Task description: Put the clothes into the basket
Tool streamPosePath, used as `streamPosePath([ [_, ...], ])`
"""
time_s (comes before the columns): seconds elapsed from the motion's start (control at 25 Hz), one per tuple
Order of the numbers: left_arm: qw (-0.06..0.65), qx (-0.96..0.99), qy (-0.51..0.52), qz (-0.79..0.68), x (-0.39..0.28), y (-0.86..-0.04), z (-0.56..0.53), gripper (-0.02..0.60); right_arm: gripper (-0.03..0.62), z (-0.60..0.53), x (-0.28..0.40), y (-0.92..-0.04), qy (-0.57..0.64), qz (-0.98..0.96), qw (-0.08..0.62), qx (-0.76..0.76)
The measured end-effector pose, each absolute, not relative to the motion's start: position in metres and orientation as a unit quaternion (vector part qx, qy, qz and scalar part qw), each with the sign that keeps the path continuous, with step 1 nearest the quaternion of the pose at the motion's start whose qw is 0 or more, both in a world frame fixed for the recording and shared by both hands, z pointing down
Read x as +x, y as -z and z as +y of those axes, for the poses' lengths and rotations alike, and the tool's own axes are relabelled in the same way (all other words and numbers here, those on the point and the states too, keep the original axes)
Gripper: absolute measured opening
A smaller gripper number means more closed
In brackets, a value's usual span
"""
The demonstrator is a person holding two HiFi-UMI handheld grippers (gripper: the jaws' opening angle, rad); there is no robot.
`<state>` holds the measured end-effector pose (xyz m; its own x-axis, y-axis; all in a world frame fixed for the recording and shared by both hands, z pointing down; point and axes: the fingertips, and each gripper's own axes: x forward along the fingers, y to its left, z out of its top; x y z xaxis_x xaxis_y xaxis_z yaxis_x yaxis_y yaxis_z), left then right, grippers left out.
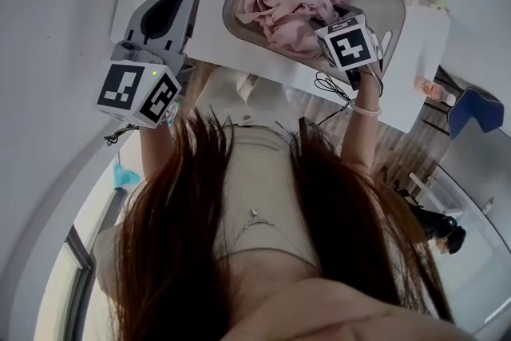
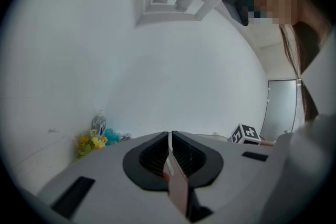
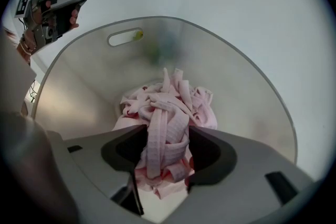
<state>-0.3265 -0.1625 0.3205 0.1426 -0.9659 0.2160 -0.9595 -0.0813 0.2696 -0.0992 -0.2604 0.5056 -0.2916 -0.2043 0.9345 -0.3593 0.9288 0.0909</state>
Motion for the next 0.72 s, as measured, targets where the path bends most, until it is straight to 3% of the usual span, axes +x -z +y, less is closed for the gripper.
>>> streamPosePath([
  [0.4, 0.165, 0.768, 0.011, -0.619, -0.319, -0.313, -0.164, 0.008, 0.259, -0.257, -0.092, -0.464, -0.057, -0.806, 0.538, 0.242],
  [0.72, 0.15, 0.798, -0.001, -0.583, -0.279, -0.302, -0.161, 0.006, 0.211, -0.238, -0.086, -0.44, -0.032, -0.825, 0.492, 0.277],
])
